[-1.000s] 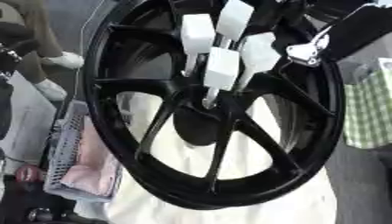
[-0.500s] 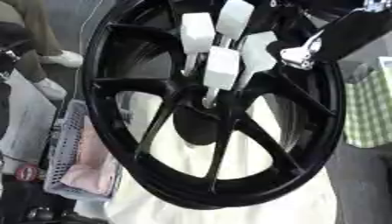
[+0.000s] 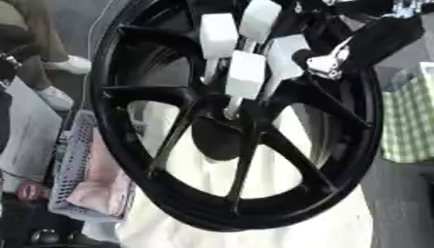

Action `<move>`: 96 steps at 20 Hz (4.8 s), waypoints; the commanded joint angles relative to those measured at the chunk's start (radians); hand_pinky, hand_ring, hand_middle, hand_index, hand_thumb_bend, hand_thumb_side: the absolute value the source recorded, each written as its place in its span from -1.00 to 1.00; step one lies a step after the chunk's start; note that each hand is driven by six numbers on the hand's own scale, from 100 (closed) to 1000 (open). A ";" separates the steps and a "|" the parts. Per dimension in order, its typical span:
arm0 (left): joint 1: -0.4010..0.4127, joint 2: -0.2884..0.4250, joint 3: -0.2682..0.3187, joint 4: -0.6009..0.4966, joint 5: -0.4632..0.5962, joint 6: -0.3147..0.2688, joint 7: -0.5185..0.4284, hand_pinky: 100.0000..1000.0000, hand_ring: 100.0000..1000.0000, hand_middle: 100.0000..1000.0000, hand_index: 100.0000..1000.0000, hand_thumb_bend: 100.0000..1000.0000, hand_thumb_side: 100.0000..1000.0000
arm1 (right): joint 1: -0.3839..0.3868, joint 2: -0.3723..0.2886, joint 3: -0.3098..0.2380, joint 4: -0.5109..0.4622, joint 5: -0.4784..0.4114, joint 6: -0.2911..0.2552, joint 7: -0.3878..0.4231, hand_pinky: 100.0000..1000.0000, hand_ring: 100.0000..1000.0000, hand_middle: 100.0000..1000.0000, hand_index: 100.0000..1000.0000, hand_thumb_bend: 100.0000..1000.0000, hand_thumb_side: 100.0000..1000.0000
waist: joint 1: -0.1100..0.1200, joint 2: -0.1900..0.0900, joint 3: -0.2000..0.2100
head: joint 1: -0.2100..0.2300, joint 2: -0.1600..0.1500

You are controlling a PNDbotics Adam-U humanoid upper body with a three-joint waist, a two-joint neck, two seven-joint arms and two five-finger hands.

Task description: Pull the pin out of the wheel hub.

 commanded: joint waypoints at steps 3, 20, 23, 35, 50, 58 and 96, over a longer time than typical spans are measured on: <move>-0.015 0.002 -0.001 -0.020 0.004 0.000 -0.009 0.58 0.44 0.17 0.56 -1.00 0.40 | -0.013 -0.015 -0.001 0.009 0.005 0.110 0.120 0.61 0.81 0.71 0.80 -0.85 -0.61 | 0.007 -0.014 0.002 | -0.006 0.005; -0.020 -0.002 -0.004 -0.020 0.011 0.003 -0.018 0.58 0.44 0.16 0.54 -1.00 0.39 | -0.014 -0.003 0.015 0.040 0.032 0.102 0.120 0.61 0.79 0.70 0.80 -0.69 -0.81 | 0.003 -0.010 0.007 | -0.007 0.002; -0.021 -0.003 -0.004 -0.020 0.011 0.004 -0.019 0.58 0.44 0.16 0.54 -1.00 0.39 | -0.014 0.000 0.014 0.047 0.041 0.100 0.120 0.59 0.75 0.65 0.77 -0.71 -0.81 | 0.003 -0.009 0.008 | -0.006 0.001; -0.023 -0.005 -0.005 -0.020 0.012 0.006 -0.024 0.58 0.44 0.16 0.53 -1.00 0.39 | -0.024 0.013 0.004 0.056 0.060 0.104 0.114 0.48 0.53 0.38 0.64 -0.83 -0.98 | 0.005 -0.008 0.007 | -0.004 0.002; -0.021 -0.005 -0.005 -0.020 0.014 0.009 -0.027 0.58 0.45 0.17 0.53 -1.00 0.39 | -0.033 0.015 -0.013 0.043 0.035 0.120 0.041 0.01 -0.18 -0.24 0.06 -1.00 -1.00 | 0.004 -0.011 0.004 | -0.002 0.007; -0.020 -0.004 -0.005 -0.020 0.014 0.010 -0.030 0.58 0.45 0.17 0.53 -1.00 0.39 | -0.035 0.003 -0.037 0.017 0.034 0.145 0.017 -0.06 -0.26 -0.31 -0.02 -1.00 -1.00 | 0.005 -0.017 0.001 | 0.000 0.007; 0.045 0.039 0.092 -0.020 -0.038 -0.035 0.064 0.58 0.46 0.18 0.53 -1.00 0.35 | 0.363 -0.248 -0.602 0.128 0.121 0.277 -0.264 0.04 -0.36 -0.42 -0.11 -0.63 -1.00 | 0.089 -0.048 -0.209 | 0.182 0.007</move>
